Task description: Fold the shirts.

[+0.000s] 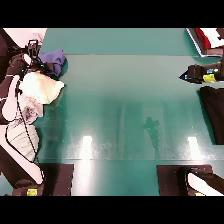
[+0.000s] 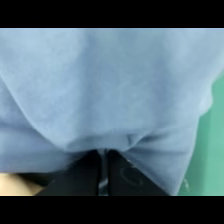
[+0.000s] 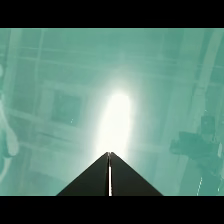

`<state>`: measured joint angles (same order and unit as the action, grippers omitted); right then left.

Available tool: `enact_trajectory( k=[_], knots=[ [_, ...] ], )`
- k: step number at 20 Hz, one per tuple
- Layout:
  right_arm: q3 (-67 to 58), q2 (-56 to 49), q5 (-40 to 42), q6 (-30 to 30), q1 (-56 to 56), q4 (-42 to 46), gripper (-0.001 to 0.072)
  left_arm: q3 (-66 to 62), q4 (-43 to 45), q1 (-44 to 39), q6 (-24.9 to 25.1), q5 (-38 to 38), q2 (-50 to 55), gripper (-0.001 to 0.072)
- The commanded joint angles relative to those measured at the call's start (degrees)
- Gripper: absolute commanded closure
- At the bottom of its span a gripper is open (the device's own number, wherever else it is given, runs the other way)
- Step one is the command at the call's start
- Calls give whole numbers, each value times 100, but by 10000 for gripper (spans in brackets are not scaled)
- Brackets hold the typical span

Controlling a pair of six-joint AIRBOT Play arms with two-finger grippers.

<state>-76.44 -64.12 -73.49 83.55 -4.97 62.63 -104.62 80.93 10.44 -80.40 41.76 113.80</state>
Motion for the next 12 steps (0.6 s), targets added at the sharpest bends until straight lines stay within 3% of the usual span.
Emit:
enact_trajectory(
  k=[1,4,7,9,10,12],
  knots=[
    [2,-2,26,0,-4,0,694,-407,-433,-4,90,420,-59,683],
    [-72,2,562,4,-4,-22,694,-1248,-1169,-57,435,1113,-529,683],
    [-592,-2,973,2,-4,-11,695,-1473,-3097,-221,1685,1355,-1604,683],
    [-1056,-2,1187,0,-2,7,695,-1471,-4409,-455,2570,1943,-2376,683],
    [-1281,0,1248,-2,-2,9,695,-1471,-4833,-645,2811,2288,-2761,683],
    [-1731,-2,1248,-2,-2,9,695,-1467,-5001,-1137,2841,2693,-3407,683]
  ],
)
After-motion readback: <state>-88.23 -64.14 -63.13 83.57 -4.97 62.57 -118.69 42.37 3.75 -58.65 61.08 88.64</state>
